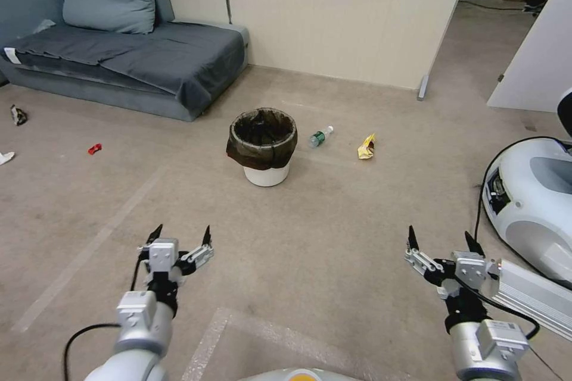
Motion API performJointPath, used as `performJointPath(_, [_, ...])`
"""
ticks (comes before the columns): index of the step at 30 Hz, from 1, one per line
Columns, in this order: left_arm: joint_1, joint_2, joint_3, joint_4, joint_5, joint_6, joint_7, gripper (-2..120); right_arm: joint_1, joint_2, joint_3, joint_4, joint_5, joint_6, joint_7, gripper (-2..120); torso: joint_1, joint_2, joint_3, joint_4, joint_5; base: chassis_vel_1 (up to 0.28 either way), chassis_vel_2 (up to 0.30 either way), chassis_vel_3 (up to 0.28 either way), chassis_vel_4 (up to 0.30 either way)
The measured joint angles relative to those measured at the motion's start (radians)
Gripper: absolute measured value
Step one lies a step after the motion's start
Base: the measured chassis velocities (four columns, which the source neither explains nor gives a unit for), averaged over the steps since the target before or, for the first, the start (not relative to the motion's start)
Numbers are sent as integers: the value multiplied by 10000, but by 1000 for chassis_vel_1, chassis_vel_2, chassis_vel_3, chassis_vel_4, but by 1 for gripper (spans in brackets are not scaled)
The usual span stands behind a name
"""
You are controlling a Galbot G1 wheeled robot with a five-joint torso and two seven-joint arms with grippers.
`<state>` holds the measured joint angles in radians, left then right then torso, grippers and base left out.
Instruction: Pick up the trash bin, then pick up the garbage from the floor and place it into the trash bin.
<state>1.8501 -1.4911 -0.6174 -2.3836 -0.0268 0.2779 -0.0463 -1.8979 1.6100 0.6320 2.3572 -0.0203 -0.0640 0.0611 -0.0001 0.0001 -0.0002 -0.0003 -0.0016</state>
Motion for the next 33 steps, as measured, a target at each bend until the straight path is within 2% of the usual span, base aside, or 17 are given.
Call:
performJointPath(2, [452, 11, -100, -652, -98, 464, -70, 100, 6, 1, 2, 2, 55, -8, -15, 100, 1, 1, 0, 3, 27, 0, 0, 0, 0])
performJointPath(3, [452, 11, -100, -652, -98, 464, -70, 100, 6, 1, 2, 2, 55, -8, -15, 100, 1, 1, 0, 3, 27, 0, 0, 0, 0])
performJointPath(4, [810, 17, -168, -1095, -186, 843, -118, 100, 13, 1, 6, 3, 68, -9, -20, 100, 0, 1, 0, 6, 16, 0, 0, 0, 0])
performJointPath(6, [952, 30, -208, -1285, -230, 1056, -139, 100, 16, -1, 8, 2, 71, -10, -24, 100, 0, 1, 1, 6, 15, 0, 0, 0, 0])
performJointPath(33, [589, 97, -248, -1132, -253, 1051, -34, 100, 52, -17, 57, -140, -174, -95, -202, 100, 0, 0, 2, 3, 16, 0, 0, 0, 0])
